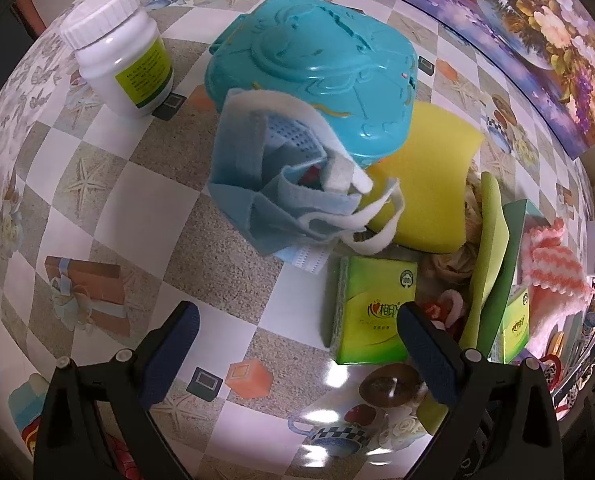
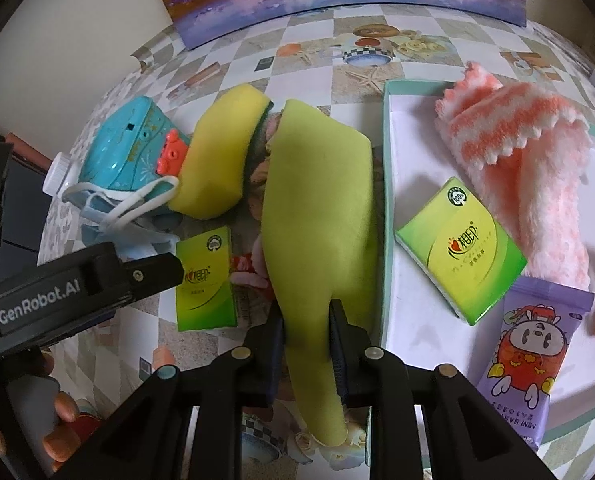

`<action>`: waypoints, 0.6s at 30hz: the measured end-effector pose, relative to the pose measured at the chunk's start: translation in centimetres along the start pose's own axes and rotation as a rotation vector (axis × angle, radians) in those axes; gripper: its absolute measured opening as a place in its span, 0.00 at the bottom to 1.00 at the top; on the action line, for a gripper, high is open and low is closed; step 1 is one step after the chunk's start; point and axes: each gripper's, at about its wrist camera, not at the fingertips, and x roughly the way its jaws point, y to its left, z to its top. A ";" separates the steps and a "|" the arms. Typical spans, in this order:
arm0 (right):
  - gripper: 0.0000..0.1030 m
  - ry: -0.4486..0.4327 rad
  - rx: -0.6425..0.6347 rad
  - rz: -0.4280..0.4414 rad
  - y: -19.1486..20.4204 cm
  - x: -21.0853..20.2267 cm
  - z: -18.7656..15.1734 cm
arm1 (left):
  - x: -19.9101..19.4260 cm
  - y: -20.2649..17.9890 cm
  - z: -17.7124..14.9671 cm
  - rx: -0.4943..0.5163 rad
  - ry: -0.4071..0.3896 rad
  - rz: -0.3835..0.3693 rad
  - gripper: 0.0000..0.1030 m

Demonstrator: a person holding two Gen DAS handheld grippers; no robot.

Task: Organize soft objects
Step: 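Grasp the yellow-green cloth with the right gripper while the left moves to another green tissue packet, then close the left gripper on the green tissue packet while the right holds the cloth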

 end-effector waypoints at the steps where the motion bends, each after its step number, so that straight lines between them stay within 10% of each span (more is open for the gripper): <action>1: 0.26 0.003 0.006 0.001 0.1 0.1 0.2 | 0.0 0.0 0.0 0.000 0.000 -0.002 0.96; 18: 0.23 -0.024 -0.019 -0.012 0.4 -0.8 -0.1 | -0.1 0.4 0.1 -0.001 0.000 -0.007 0.96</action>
